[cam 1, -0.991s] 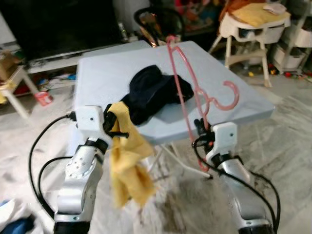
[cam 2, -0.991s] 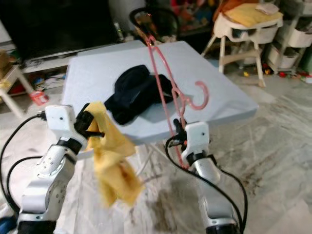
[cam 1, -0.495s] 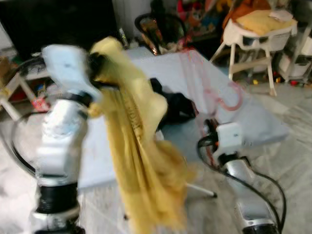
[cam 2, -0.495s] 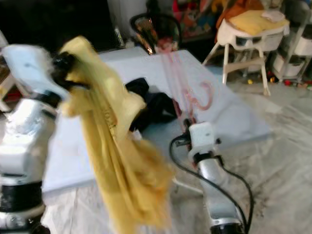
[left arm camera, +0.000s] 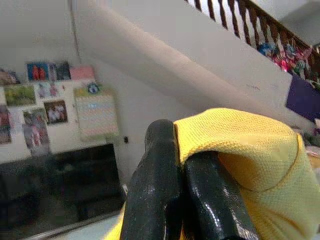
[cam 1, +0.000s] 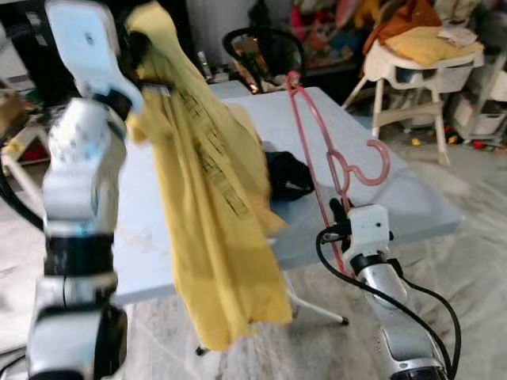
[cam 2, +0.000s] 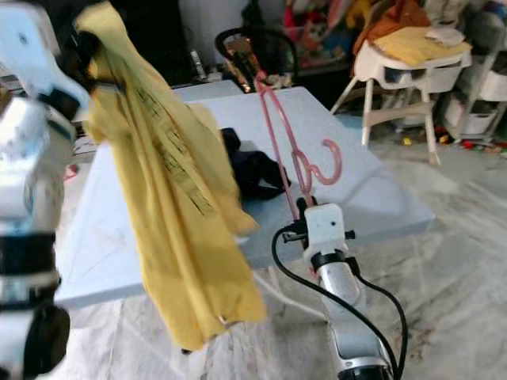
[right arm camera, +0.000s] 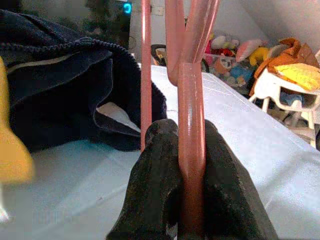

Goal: Hang hanger

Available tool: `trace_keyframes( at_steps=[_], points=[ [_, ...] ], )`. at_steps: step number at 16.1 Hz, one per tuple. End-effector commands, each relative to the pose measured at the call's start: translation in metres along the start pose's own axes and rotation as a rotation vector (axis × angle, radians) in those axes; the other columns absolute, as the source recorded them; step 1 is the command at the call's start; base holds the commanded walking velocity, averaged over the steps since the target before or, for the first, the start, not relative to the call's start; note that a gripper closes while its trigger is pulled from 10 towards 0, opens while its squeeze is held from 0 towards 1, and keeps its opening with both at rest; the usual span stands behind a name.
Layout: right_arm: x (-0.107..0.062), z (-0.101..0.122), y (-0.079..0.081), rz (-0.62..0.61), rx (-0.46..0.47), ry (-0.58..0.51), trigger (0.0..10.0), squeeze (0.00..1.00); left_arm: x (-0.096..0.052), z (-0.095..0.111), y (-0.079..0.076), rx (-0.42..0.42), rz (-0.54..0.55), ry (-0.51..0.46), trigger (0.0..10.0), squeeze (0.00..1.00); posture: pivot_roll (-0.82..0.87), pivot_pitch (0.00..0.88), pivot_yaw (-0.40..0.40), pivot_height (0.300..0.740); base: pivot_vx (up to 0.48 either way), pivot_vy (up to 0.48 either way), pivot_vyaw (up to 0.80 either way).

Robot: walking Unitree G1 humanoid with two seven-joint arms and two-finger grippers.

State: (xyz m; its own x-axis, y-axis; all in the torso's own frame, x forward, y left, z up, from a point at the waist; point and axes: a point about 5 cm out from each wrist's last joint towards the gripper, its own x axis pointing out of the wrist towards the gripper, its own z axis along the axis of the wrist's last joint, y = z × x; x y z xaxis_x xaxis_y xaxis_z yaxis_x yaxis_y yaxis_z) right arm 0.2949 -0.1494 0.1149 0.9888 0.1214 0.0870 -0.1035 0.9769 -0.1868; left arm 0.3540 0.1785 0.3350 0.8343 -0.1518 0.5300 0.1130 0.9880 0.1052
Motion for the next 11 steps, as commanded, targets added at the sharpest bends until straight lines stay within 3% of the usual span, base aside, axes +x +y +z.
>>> trace_keyframes(
  at_steps=[1, 5, 8, 9, 11],
  points=[
    [-0.001, 0.001, -0.003, -0.007, -0.009, -0.001, 10.0, 0.0, 0.014, 0.006, 0.006, 0.035, 0.004, -0.035, 10.0, 0.0, -0.05, 0.0, 0.086, 0.74, 0.0, 0.0, 0.0],
    [-0.01, -0.002, -0.006, -0.023, -0.019, 0.013, 10.0, 0.0, 0.042, 0.001, 0.024, 0.098, 0.018, -0.009, 10.0, 0.0, -0.09, 0.006, 0.106, 0.74, 0.0, 0.0, 0.0],
    [-0.017, -0.003, -0.011, -0.048, -0.029, 0.023, 10.0, 0.0, 0.055, 0.0, 0.031, 0.161, 0.014, 0.034, 10.0, 0.0, -0.12, 0.017, 0.12, 0.74, 0.0, 0.0, 0.0],
    [-0.019, -0.003, -0.013, -0.052, -0.034, 0.025, 10.0, 0.0, 0.063, 0.01, 0.034, 0.226, 0.017, 0.045, 10.0, 0.0, -0.13, 0.021, 0.124, 0.74, 0.0, 0.0, 0.0],
    [-0.022, -0.003, -0.015, -0.055, -0.038, 0.028, 10.0, 0.0, 0.072, 0.025, 0.037, 0.242, 0.031, 0.04, 10.0, 0.0, -0.14, 0.03, 0.13, 0.74, 0.0, 0.0, 0.0]
  ],
)
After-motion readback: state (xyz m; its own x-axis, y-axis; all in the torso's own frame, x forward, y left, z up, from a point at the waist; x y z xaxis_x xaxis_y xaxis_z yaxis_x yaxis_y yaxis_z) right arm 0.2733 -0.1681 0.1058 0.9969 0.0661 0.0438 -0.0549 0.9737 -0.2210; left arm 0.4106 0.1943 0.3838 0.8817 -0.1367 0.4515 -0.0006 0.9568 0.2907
